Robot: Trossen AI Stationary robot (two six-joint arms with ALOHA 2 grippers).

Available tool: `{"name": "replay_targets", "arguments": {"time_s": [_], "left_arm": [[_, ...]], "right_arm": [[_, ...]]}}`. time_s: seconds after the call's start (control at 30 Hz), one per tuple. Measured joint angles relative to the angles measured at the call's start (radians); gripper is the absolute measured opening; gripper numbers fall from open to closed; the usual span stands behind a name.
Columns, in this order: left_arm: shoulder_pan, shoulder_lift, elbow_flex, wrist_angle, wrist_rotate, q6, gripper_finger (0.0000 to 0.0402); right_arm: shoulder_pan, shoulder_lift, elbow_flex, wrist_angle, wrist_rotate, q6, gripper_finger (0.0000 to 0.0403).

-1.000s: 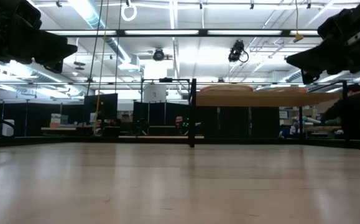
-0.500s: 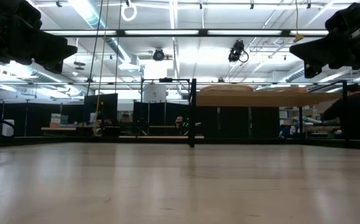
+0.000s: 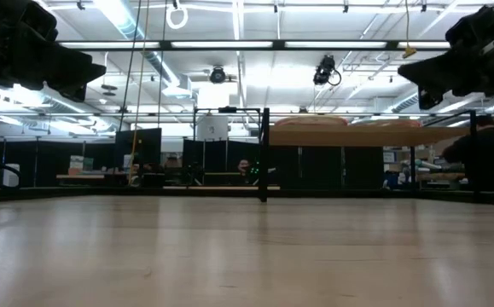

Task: Place and stack plates onto a shelf
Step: Return to Home Position

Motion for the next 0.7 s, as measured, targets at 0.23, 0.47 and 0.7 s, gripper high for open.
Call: {"name": "replay_targets", "arguments": {"time_s": [0.23, 0.47, 0.7], "left_arm": [[0.003, 0.000, 0.001, -0.009, 0.000, 0.012, 0.0151], [0.002, 0.000, 0.001, -0.010, 0.000, -0.012, 0.0151], [0.002, 0.000, 0.001, -0.010, 0.000, -0.026, 0.0151]], "right_arm": [[0.000, 0.019, 0.000, -0.036, 0.043, 0.051, 0.0014], [0.000, 0.019, 0.000, -0.030, 0.047, 0.029, 0.0014], [0.000, 0.019, 0.000, -0.031, 0.045, 0.039, 0.0014]]}}
